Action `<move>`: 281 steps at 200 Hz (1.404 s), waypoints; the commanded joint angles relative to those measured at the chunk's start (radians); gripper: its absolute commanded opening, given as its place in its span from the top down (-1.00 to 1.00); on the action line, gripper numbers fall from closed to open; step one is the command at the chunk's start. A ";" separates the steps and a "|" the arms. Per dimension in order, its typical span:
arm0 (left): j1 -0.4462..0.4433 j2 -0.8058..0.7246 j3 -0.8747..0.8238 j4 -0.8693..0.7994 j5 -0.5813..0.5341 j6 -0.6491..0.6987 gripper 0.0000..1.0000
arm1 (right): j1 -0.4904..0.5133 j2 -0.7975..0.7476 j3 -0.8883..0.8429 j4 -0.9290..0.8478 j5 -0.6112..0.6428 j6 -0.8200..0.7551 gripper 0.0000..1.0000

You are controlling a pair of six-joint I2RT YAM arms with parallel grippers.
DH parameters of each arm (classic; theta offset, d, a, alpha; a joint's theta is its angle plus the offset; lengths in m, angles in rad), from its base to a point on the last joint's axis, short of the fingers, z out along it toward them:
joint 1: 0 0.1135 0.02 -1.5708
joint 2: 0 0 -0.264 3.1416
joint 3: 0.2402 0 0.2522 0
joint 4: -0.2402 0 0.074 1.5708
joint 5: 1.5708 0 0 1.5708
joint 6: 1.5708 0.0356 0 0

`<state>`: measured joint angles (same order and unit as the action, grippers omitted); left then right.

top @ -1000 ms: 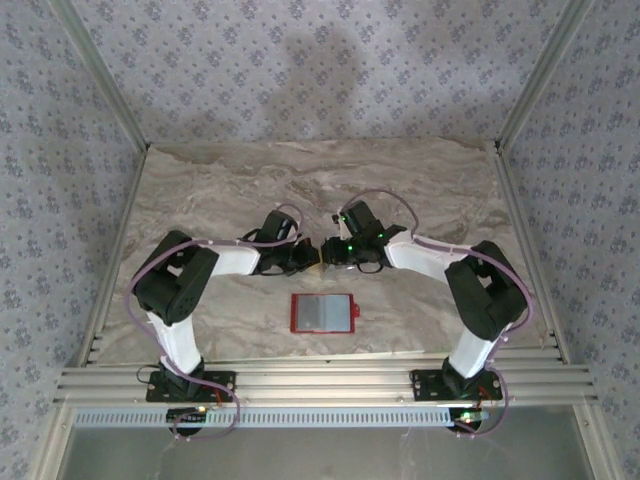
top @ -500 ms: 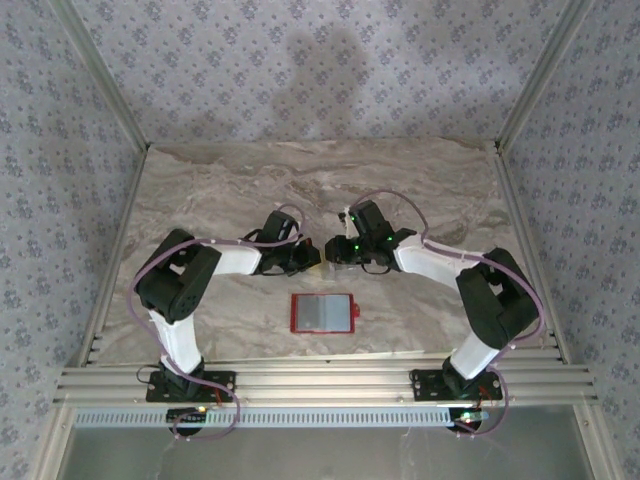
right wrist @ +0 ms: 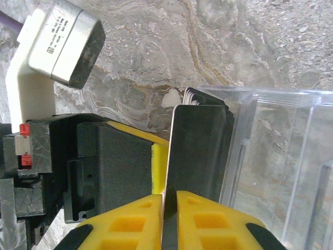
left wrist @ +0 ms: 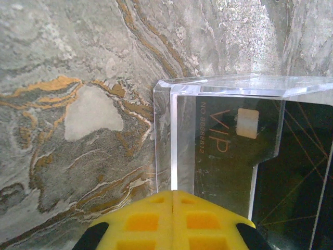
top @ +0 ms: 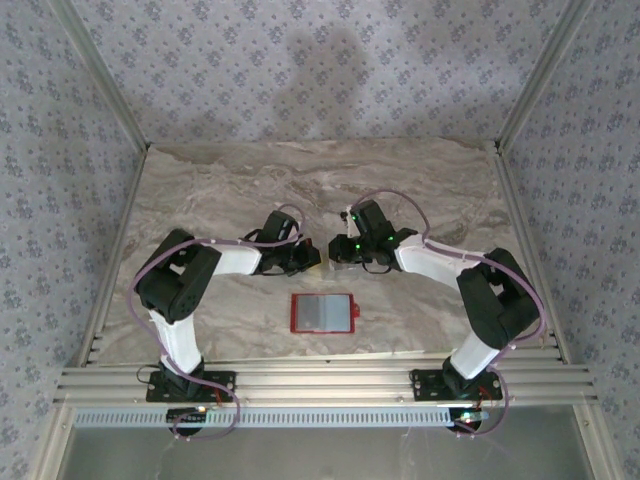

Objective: Put the credit cards into the card holder

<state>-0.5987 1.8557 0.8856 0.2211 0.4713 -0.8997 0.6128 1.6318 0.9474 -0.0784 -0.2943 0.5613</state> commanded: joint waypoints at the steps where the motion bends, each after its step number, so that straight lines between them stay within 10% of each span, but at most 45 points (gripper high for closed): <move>1: -0.012 0.023 0.016 -0.005 0.006 0.018 0.96 | -0.004 -0.029 -0.012 -0.016 0.026 0.008 0.72; 204: -0.010 -0.143 0.034 -0.148 0.006 0.066 0.84 | 0.026 -0.366 -0.138 -0.114 0.298 0.031 1.00; 281: -0.051 -0.448 -0.095 -0.315 -0.146 0.150 0.39 | 0.128 -0.523 -0.249 -0.104 0.346 0.047 1.00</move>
<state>-0.6250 1.5112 0.8497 0.0059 0.4107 -0.7986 0.7071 1.1549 0.7422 -0.1734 0.0151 0.5884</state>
